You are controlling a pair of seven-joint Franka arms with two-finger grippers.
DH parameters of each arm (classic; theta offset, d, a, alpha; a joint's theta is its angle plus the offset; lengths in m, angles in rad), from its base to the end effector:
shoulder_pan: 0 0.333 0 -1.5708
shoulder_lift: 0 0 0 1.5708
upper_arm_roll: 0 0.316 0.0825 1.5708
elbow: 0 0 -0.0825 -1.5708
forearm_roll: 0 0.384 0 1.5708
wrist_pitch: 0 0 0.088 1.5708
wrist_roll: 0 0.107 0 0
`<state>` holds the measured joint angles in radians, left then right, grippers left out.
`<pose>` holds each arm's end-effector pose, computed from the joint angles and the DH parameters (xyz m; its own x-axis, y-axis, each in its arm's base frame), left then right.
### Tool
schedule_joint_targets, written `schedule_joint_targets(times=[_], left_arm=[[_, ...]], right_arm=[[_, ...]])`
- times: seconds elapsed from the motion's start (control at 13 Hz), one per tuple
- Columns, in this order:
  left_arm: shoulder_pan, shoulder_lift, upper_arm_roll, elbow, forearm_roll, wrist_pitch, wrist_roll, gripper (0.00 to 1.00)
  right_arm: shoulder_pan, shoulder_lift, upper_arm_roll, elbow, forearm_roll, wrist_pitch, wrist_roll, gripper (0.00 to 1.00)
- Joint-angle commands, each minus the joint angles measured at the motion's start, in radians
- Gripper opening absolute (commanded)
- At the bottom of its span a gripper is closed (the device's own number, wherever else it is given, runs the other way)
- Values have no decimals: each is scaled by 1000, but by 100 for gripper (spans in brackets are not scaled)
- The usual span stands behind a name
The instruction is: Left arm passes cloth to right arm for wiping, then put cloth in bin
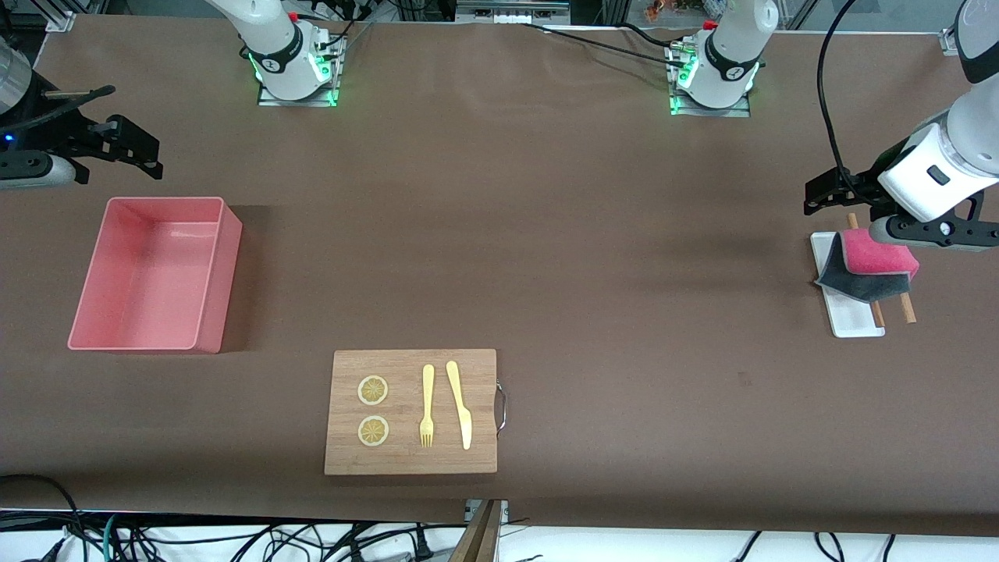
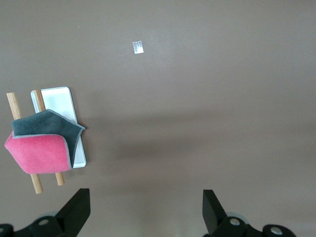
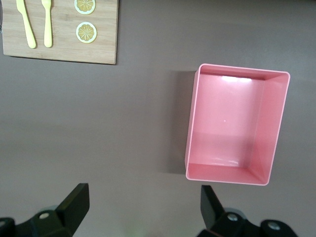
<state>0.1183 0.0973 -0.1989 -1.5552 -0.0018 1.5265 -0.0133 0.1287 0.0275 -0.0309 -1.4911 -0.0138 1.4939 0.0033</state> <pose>0.5742 -0.0414 0.5742 0.9899 -0.0682 -0.1240 -0.0663 -0.9976 0.0193 0.5531 0.0530 0.6399 0.9953 0.0933 -0.0246 0.0936 -0.9955 0.0147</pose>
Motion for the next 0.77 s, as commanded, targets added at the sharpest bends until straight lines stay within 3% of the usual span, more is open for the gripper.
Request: schedule_joint_targets(times=[0.0,0.54,0.69], left_arm=[[-9,7,-1,15,11,-20,12,100],[3,106,3,7,19,-65,19,100],[-12,159,0,6,173,-56,19,100]], right_arm=[[-3,0,2,8,12,-1,-9,100],[0,-29,-3,11,-9,-32,-14,100],[-1,-49,-14,14,1,-87,-11,100]])
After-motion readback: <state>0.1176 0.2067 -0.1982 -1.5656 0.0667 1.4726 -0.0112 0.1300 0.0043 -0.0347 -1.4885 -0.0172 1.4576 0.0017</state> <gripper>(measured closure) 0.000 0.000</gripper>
